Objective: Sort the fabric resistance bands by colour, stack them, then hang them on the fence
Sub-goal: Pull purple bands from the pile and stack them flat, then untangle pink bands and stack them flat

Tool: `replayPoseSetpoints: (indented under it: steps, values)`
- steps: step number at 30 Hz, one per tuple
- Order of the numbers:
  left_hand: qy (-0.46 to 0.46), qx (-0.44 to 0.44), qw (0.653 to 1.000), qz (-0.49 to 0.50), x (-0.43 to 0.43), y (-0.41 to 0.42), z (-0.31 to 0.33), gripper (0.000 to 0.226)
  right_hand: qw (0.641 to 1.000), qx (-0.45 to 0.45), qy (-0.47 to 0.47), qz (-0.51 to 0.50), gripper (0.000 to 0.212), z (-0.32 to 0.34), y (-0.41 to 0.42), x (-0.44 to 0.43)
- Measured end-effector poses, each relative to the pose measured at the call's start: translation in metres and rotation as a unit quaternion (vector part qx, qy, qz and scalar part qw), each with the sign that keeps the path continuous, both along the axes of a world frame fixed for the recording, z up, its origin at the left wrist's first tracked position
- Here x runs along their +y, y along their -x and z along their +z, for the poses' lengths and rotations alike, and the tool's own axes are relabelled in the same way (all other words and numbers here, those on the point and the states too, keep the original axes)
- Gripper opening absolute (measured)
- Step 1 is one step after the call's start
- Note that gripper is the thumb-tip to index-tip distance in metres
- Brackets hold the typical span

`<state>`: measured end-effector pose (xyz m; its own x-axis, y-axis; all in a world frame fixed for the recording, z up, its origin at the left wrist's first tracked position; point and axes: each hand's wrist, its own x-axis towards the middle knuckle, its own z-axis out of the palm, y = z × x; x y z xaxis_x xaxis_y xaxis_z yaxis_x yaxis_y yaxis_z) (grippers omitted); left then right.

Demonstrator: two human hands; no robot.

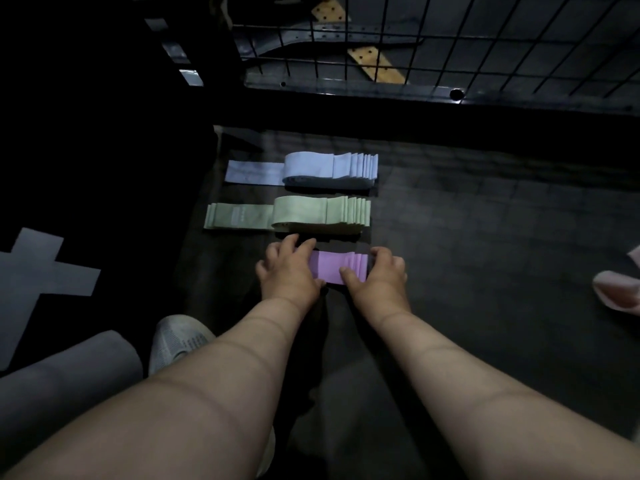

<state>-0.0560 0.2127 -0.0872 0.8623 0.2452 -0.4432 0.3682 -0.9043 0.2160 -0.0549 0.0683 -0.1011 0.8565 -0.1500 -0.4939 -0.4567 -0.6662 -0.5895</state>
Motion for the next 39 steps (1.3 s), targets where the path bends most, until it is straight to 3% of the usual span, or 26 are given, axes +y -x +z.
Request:
replayPoseSetpoints:
  steps: [7,12,16,21,24,32,39]
  values:
    - [-0.019,-0.017,1.0,-0.006,-0.022,0.004,0.026,0.079,0.998,-0.005,0.065,-0.017,0.057,0.03,0.013,-0.024]
    - [0.009,-0.063,0.997,-0.043,-0.077,0.023,0.066,0.063,0.993,-0.099,0.065,0.01,0.035,0.07,0.04,-0.057]
    - [0.018,-0.059,0.99,-0.126,-0.113,0.039,0.1,0.056,0.988,-0.007,0.108,0.113,0.035,0.105,0.061,-0.08]
    - [-0.058,-0.06,0.964,-0.252,-0.102,0.037,0.149,0.049,0.963,0.087,0.146,0.208,0.032,0.155,0.077,-0.117]
    - [-0.107,-0.1,0.939,-0.312,-0.082,0.022,0.195,0.043,0.959,0.075,0.168,0.217,0.031,0.186,0.085,-0.138]
    - [-0.179,-0.132,0.92,-0.322,-0.041,0.018,0.314,0.04,0.955,0.032,0.213,0.206,0.023,0.237,0.092,-0.159]
    - [-0.151,-0.146,0.922,-0.326,-0.057,0.043,0.35,0.034,0.95,0.013,0.218,0.224,0.026,0.274,0.091,-0.157]
